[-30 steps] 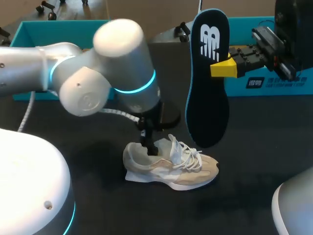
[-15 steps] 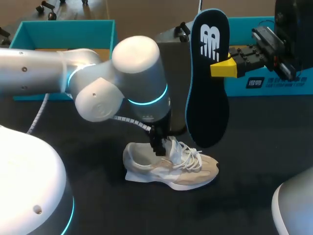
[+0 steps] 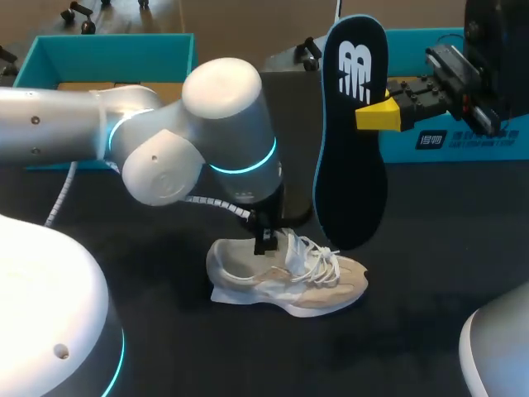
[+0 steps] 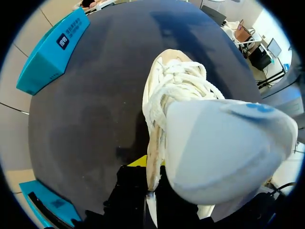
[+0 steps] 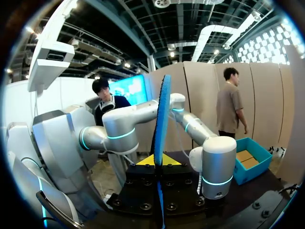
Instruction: Take the shoe out of the shoebox, open the shoe tongue, remove and reinsert the insole, then place the shoe into the shoebox
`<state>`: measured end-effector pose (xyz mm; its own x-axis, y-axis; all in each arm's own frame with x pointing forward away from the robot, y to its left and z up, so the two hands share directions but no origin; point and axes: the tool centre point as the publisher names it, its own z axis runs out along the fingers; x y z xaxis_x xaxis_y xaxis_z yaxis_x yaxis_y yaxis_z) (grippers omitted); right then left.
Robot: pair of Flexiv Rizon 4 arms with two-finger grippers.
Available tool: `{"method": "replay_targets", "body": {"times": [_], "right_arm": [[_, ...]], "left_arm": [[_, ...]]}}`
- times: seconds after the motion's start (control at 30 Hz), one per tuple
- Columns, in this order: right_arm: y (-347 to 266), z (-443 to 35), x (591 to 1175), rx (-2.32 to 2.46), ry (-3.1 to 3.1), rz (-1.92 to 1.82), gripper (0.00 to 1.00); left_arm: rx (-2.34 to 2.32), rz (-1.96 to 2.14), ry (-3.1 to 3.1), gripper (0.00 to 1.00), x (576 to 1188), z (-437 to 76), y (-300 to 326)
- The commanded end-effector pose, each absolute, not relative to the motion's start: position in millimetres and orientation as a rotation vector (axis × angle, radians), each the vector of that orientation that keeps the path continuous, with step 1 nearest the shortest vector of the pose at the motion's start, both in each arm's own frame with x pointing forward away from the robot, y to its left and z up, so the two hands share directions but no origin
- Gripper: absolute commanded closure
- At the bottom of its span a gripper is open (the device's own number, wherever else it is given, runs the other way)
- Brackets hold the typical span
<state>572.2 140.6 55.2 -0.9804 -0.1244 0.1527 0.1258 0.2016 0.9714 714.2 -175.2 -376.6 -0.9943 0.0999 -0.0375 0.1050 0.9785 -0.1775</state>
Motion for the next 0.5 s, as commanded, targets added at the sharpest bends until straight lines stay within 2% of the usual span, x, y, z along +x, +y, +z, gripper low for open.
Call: {"method": "replay_targets", "body": {"times": [0.03, 0.5], "right_arm": [[144, 56, 575, 0.0, -2.275, -1.862, 1.0], [144, 56, 575, 0.0, -2.275, -1.862, 1.0]], "left_arm": [[0.22, -0.34, 3.061, 1.0, 705, -360, -158], [0.858, -0.432, 2.827, 1.0, 690, -301, -131]]}}
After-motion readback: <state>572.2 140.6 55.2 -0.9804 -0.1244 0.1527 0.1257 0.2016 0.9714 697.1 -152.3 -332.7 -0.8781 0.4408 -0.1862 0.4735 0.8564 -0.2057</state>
